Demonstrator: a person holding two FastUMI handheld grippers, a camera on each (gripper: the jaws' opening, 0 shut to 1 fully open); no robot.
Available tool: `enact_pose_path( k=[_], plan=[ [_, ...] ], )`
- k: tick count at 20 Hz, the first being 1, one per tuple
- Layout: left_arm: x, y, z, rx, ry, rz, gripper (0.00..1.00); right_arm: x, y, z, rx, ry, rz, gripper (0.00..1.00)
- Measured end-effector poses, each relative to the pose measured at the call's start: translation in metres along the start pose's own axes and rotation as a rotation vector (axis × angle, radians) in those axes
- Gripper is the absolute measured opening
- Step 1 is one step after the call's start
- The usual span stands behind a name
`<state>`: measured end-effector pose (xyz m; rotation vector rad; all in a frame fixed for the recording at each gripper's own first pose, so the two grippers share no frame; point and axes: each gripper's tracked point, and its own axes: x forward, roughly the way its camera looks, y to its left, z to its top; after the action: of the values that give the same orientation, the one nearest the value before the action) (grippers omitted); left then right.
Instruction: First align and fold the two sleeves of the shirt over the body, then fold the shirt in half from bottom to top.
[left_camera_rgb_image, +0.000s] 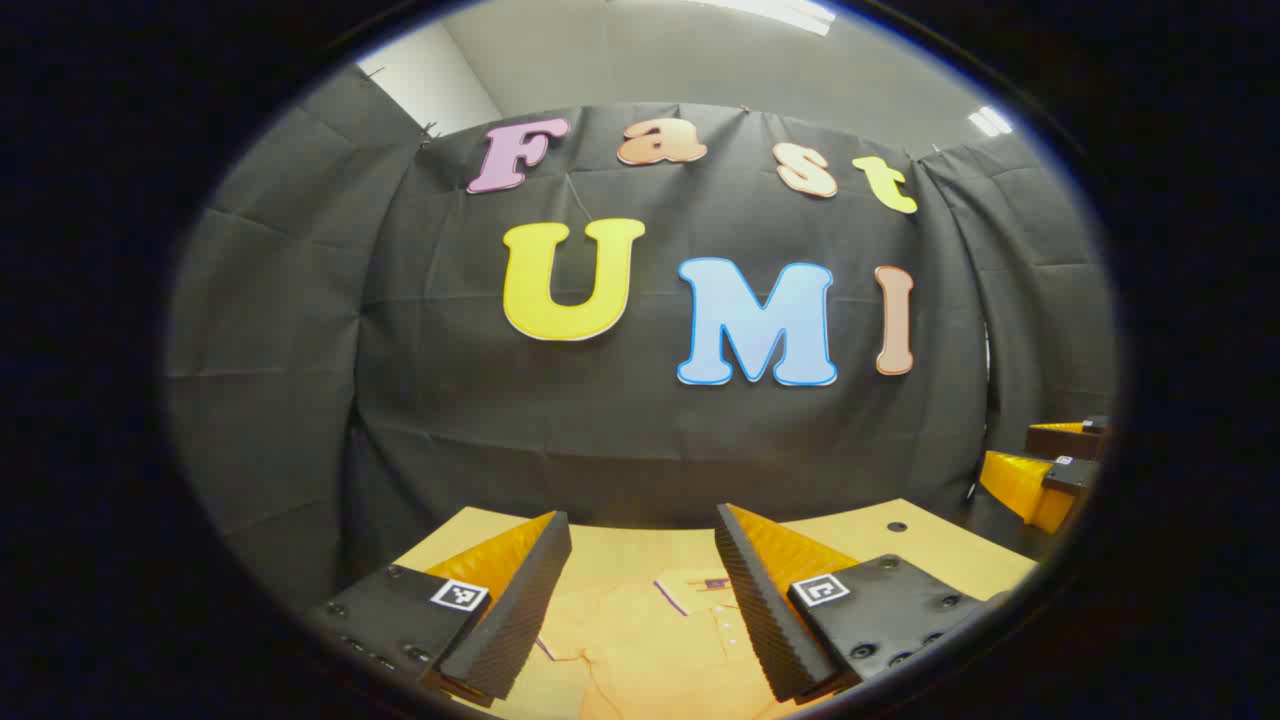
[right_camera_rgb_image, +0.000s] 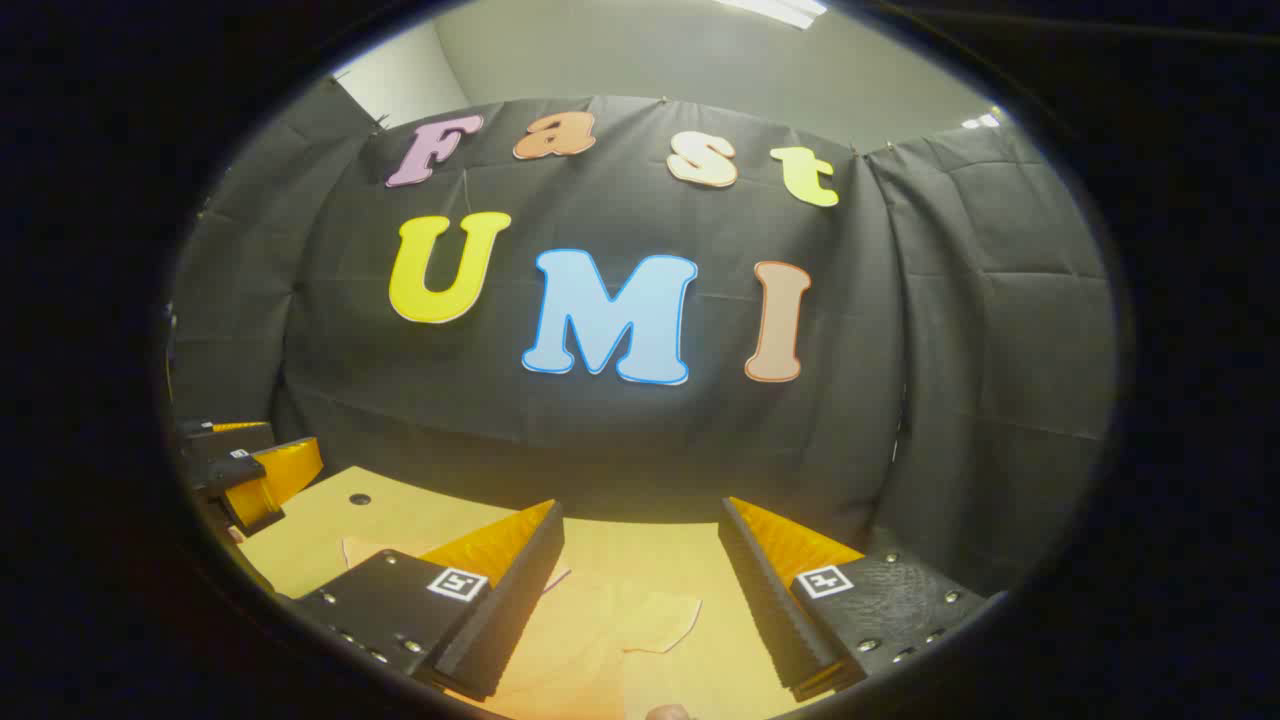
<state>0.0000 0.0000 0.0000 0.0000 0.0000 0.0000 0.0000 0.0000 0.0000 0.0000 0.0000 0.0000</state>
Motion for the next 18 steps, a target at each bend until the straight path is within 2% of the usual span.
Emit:
enact_pose_path(
  k=[18],
  plan=[
    [-0.011,0.004,-0.008,-0.042,0.013,0.05,0.94,-0.001,0.002,-0.004,0.001,0.008,0.01,0.96]
  ],
)
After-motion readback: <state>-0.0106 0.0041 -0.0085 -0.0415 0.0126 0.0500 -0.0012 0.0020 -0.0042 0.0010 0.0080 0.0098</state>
